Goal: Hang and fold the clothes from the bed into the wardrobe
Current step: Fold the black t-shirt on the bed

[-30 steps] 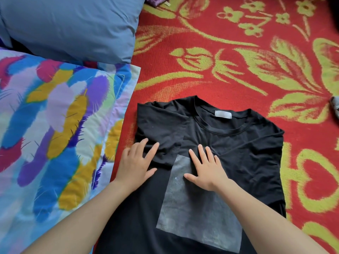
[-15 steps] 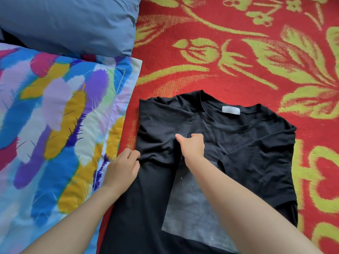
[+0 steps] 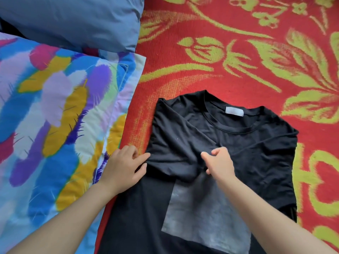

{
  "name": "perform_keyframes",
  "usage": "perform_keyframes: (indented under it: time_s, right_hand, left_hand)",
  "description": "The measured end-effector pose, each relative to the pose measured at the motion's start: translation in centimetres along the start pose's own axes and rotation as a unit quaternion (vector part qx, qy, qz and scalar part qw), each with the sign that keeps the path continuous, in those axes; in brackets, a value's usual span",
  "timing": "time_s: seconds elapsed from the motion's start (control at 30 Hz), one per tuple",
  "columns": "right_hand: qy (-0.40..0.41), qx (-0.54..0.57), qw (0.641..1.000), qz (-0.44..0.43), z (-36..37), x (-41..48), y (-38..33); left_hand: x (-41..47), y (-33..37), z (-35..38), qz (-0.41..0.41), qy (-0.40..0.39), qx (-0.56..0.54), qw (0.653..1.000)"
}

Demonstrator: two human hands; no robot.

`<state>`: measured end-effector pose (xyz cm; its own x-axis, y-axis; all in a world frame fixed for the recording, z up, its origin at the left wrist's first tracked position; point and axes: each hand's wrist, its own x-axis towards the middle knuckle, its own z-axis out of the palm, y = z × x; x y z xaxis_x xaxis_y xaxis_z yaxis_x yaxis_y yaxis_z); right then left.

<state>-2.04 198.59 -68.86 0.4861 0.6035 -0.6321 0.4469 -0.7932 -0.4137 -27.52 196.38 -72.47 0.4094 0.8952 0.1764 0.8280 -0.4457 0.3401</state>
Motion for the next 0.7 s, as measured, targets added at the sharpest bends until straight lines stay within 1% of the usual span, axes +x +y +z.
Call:
perform_keyframes:
  time_s: [0.03,0.07,0.1,0.13,0.17,0.2,0.23,0.27,0.33,0.43,0.47,0.5,0.53,0.6,0.63,0.67,0.7]
  right_hand:
    - [0.023,0.0,1.0,-0.017,-0.8,0.4,-0.7]
    - [0.045,0.006,0.998,-0.041,-1.5,0.7,-1.3]
    - [0.057,0.0,0.996,-0.066,-1.9,1.0,-2.0]
    - [0.055,-0.014,0.995,-0.078,-2.2,1.2,-2.4]
    - [0.043,-0.02,0.996,-0.074,-2.1,1.2,-2.7]
    - [0.031,-0.01,0.998,-0.058,-1.7,1.1,-2.7]
    - [0.022,0.012,0.999,-0.033,-1.4,0.9,-2.6]
    - [0.016,0.041,0.999,-0.001,-0.9,0.5,-2.4]
    - [0.001,0.105,0.993,0.053,0.3,-0.7,-1.8]
    - [-0.035,0.232,0.964,0.125,1.9,-1.5,-1.7]
    - [-0.041,0.265,0.955,0.129,2.2,-1.5,-2.0]
    - [-0.04,0.292,0.948,0.117,2.2,-1.3,-2.2]
    - [-0.028,0.31,0.946,0.093,2.0,-1.0,-2.4]
    - [0.01,0.31,0.95,0.043,1.2,-1.0,-2.3]
    - [0.01,0.298,0.954,0.027,0.9,-1.2,-2.4]
    - [-0.009,0.288,0.957,0.024,0.6,-1.5,-2.6]
    - [-0.04,0.277,0.96,0.03,0.4,-1.6,-2.6]
  left_hand:
    - [0.8,0.2,-0.1,-0.035,0.008,-0.026,0.999]
    - [1.9,0.5,-0.1,-0.088,0.017,-0.05,0.995]
    - [3.2,0.9,0.0,-0.157,0.022,-0.079,0.984]
    - [4.7,1.2,0.0,-0.237,0.013,-0.124,0.963]
    - [6.4,1.4,0.0,-0.319,0.003,-0.186,0.929]
    - [8.1,1.5,0.1,-0.389,0.001,-0.255,0.885]
    - [9.8,1.4,0.4,-0.435,-0.003,-0.308,0.846]
    - [11.2,1.2,0.5,-0.458,-0.007,-0.335,0.823]
    - [13.4,0.9,0.7,-0.474,0.001,-0.388,0.791]
    - [15.5,0.9,1.0,-0.5,-0.019,-0.482,0.719]
    - [15.9,0.9,0.8,-0.5,-0.027,-0.503,0.704]
    - [16.5,1.0,0.5,-0.498,-0.026,-0.511,0.7]
    - [17.1,0.8,0.3,-0.494,-0.011,-0.508,0.705]
    - [18.2,0.4,-0.3,-0.486,0.039,-0.511,0.708]
    - [18.4,0.1,-0.5,-0.482,0.066,-0.505,0.713]
    - [18.6,0.1,-0.6,-0.474,0.078,-0.492,0.726]
    - [18.7,0.2,-0.3,-0.463,0.069,-0.467,0.75]
